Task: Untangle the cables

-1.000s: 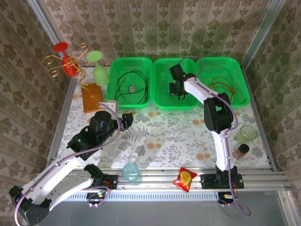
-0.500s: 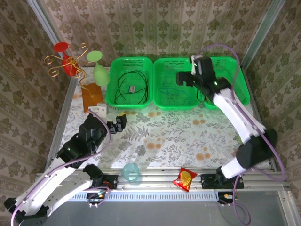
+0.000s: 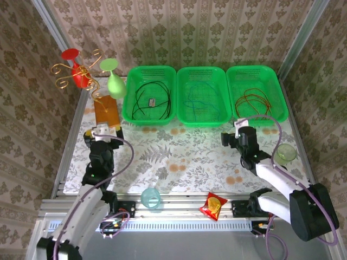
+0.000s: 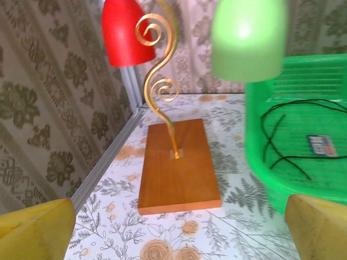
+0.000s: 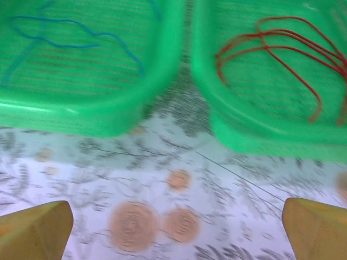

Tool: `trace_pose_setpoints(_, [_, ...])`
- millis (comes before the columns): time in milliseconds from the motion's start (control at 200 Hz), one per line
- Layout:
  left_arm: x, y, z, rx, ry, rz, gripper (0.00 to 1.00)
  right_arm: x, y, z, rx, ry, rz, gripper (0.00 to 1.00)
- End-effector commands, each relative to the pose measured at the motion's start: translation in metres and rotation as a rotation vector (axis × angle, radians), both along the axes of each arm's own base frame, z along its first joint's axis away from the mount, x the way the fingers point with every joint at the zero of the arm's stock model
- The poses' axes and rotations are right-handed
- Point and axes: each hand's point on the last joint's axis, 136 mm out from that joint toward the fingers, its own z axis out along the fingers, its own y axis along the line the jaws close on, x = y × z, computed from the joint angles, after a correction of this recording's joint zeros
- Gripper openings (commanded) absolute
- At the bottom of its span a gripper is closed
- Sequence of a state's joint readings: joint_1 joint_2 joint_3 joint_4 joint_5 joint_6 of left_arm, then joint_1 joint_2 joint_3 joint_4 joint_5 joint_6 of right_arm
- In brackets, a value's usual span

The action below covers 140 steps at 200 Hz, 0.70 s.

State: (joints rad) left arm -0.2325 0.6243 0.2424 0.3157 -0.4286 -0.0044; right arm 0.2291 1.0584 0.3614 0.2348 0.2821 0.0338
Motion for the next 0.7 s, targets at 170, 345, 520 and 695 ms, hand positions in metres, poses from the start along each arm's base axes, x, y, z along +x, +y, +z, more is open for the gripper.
trace_pose_setpoints(170, [0.021,0.019,0.021,-0.052,-0.215,0.054,1.00,0.014,-0.040,0.026,0.072,-0.238,-0.176,1.00])
trace_pose_setpoints(345, [0.032,0.020,0.006,-0.021,-0.162,0.049,1.00,0.036,-0.058,0.031,0.015,-0.305,-0.224,1.00])
trace_pose_setpoints(520, [0.050,0.017,-0.023,0.022,-0.082,0.022,1.00,0.056,-0.053,0.009,0.074,-0.288,-0.182,1.00])
trace_pose_setpoints(695, [0.063,0.009,-0.065,0.043,-0.021,-0.024,1.00,0.063,-0.046,-0.003,0.071,-0.271,-0.139,1.00])
